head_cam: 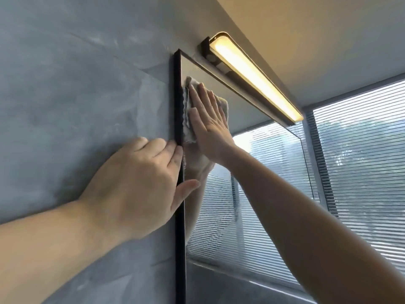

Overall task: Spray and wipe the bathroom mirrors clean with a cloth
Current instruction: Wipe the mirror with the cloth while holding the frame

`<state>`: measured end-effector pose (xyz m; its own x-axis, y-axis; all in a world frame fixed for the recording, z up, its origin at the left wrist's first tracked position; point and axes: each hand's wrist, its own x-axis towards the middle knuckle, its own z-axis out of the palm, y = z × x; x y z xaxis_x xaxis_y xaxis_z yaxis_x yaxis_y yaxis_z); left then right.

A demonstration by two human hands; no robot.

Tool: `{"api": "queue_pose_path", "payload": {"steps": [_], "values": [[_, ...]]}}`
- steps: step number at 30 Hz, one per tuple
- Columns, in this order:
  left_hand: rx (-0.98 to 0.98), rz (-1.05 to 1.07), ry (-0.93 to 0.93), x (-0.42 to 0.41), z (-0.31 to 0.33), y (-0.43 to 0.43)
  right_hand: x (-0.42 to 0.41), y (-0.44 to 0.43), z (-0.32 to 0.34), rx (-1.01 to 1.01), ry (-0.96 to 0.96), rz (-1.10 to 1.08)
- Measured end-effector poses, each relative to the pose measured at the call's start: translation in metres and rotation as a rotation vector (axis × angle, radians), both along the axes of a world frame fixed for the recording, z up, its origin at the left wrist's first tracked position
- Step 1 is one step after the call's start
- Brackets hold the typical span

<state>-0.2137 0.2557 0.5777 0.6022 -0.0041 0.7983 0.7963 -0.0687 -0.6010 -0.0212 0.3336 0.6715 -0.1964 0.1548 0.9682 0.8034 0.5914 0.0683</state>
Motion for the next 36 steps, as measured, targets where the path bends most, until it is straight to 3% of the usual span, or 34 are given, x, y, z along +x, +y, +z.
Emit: {"api": "queue_pose_path", "payload": {"steps": [4,6,10,13,16,21,24,28,36], "values": [[0.005,0.026,-0.072,-0.005,0.029,0.0,0.054,0.04,0.024,-0.008,0.3,-0.062],[-0.04,0.148,-0.091,-0.003,0.029,0.0,0.097,0.067,0.024,-0.134,0.489,-0.056],[-0.09,0.233,-0.052,-0.002,0.025,0.0,0.164,0.106,-0.022,-0.316,0.778,-0.077],[-0.12,0.277,-0.033,0.0,0.027,0.002,0.169,0.113,-0.049,-0.372,0.867,-0.079],[-0.122,0.309,-0.013,0.0,0.027,0.003,0.134,0.094,-0.048,-0.278,0.812,-0.068],[-0.136,0.328,-0.016,0.003,0.026,-0.002,0.021,0.02,-0.035,0.003,0.152,-0.055],[-0.154,0.365,-0.007,0.003,0.027,-0.005,-0.018,-0.008,-0.007,0.015,-0.033,-0.015],[-0.151,0.411,0.019,0.001,0.026,-0.006,-0.016,-0.006,0.036,0.021,0.014,0.008],[-0.186,0.443,0.03,0.0,0.027,-0.004,0.076,0.061,0.072,-0.079,0.442,0.049]]}}
